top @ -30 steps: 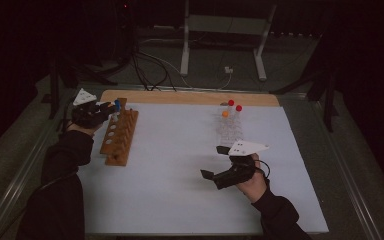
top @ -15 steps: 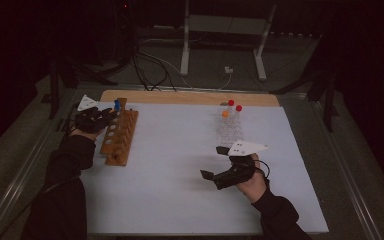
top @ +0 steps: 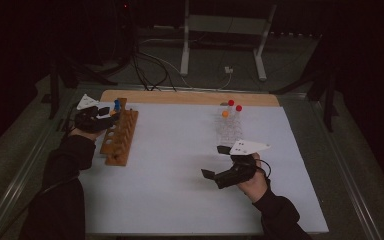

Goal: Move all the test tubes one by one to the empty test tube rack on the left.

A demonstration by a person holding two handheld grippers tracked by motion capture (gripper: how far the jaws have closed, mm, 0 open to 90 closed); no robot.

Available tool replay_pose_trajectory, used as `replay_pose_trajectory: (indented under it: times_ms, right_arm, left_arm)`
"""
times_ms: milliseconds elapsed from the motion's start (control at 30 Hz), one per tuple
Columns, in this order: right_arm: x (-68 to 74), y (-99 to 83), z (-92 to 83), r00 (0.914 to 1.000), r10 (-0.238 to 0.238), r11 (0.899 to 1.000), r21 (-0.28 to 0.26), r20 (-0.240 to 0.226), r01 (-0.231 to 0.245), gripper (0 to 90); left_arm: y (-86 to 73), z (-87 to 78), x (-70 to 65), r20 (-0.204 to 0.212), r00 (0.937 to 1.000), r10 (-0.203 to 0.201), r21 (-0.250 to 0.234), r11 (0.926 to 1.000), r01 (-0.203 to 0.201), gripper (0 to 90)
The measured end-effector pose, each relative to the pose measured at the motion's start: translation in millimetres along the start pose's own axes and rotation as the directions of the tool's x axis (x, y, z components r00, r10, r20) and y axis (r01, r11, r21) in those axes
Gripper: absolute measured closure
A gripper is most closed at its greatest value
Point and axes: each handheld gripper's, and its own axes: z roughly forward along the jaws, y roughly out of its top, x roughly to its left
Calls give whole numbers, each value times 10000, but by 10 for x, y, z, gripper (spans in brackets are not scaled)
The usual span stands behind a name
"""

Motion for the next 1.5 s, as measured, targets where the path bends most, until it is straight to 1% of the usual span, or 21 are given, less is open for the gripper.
replay_pose_trajectory:
  times_ms: [33,100,133,233,333,467,567,700,733,800,933,1000,1033,1067,1100,1167,1200,1333,1400,1433,1500]
  right_arm:
    - [-2,5,-6,10000,-24,10000,1,21,24,11]
    - [-11,22,-25,9999,-56,10000,-46,92,56,11]
    - [-23,33,-40,9999,-44,9999,-105,132,45,11]
    - [-76,77,-90,9995,-3,9997,-238,320,10,11]
    - [-167,124,-145,9984,115,9991,-420,554,-92,11]
    - [-300,181,-202,9940,179,9981,-601,1083,-114,11]
    - [-416,197,-208,9870,222,9983,-561,1594,-134,12]
    - [-605,178,-186,9730,541,9975,-572,2245,-423,49]
    - [-655,170,-176,9700,663,9969,-562,2340,-545,56]
    - [-750,152,-140,9631,803,9964,-462,2569,-707,66]
    - [-921,117,-52,9553,1013,9949,-251,2777,-982,176]
    - [-1001,104,2,9499,1072,9940,-103,2936,-1090,217]
    - [-1038,99,26,9492,1101,9935,-47,2947,-1138,266]
    - [-1073,95,48,9500,1021,9940,69,2951,-1090,328]
    - [-1099,95,73,9476,980,9941,136,3040,-1072,347]
    - [-1145,99,124,9458,798,9943,426,3149,-980,423]
    - [-1169,102,150,9435,711,9941,543,3235,-935,441]
    - [-1277,112,248,9332,693,9907,856,3526,-1060,527]
    - [-1323,121,288,9321,704,9888,987,3552,-1123,583]
    - [-1344,126,312,9266,722,9866,1099,3691,-1207,593]
    - [-1392,128,350,9240,758,9840,1219,3748,-1301,601]
  left_arm:
    - [5,-40,-23,-35,10000,15,-53,10000,-15,305]
    - [9,-126,-70,199,9998,-10,-144,9999,13,189]
    - [6,-171,-102,222,9998,16,-219,9998,-11,156]
    - [-5,-299,-215,624,9980,131,-445,9990,-103,100]
    - [-28,-399,-358,1206,9925,215,-687,9975,-133,49]
    - [-95,-453,-583,1825,9813,619,-641,9966,-510,19]
    - [-166,-463,-728,2328,9700,696,-603,9965,-570,19]
    - [-297,-451,-931,2842,9545,908,-493,9956,-800,19]
    - [-327,-447,-978,2889,9525,968,-474,9951,-868,19]
    - [-379,-447,-1054,3100,9445,1084,-525,9939,-968,19]
    - [-442,-452,-1175,3306,9362,1189,-658,9925,-1028,19]
    - [-464,-444,-1235,3409,9303,1351,-615,9907,-1214,19]
    - [-476,-439,-1266,3457,9279,1399,-578,9901,-1278,19]
    - [-485,-430,-1291,3574,9232,1410,-519,9900,-1311,19]
    - [-494,-423,-1313,3591,9220,1447,-514,9895,-1353,19]
    - [-505,-410,-1343,3732,9161,1463,-469,9892,-1389,19]
    - [-509,-407,-1358,3689,9172,1505,-474,9886,-1431,19]
    - [-511,-407,-1378,3788,9124,1548,-492,9879,-1472,19]
    - [-514,-409,-1383,3738,9142,1566,-478,9876,-1497,19]
    - [-516,-409,-1382,3767,9126,1587,-470,9872,-1523,19]
    - [-522,-408,-1383,3750,9134,1583,-448,9873,-1526,19]
